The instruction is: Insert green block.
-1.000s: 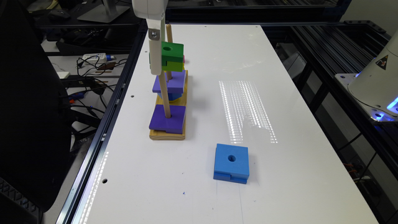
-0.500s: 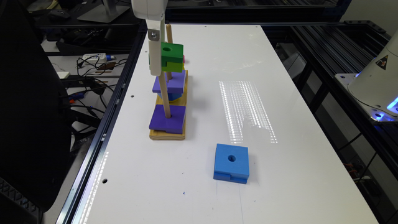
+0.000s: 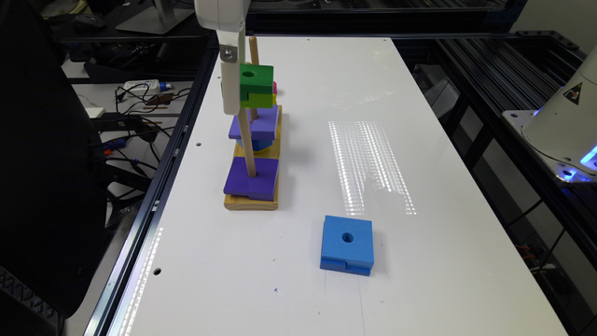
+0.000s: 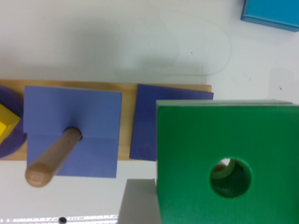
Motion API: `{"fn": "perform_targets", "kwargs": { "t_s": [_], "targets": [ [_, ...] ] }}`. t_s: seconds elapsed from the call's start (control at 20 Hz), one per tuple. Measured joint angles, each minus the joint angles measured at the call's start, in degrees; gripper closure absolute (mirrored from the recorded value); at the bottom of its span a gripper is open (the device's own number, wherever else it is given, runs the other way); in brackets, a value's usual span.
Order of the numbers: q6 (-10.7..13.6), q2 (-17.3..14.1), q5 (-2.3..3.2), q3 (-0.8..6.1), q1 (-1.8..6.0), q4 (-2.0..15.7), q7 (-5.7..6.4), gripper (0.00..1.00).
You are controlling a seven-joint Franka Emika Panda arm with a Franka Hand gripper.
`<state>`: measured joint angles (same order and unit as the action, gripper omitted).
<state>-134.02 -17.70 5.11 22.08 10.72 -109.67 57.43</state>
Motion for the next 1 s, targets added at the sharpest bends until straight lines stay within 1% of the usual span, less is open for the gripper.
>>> {"fn": "perform_targets", "kwargs": {
  "t_s": [0.2, 0.35, 1.0],
  "targets": [
    [0.0, -1.1, 0.11, -0.01, -0.11, 1.31, 0.00, 1.00],
    [0.0, -1.6, 0.20, -0.01, -0.15, 1.80, 0.00, 1.00],
    [0.0, -1.8, 0.31, -0.02, -0.17, 1.94, 0.00, 1.00]
  ]
}}
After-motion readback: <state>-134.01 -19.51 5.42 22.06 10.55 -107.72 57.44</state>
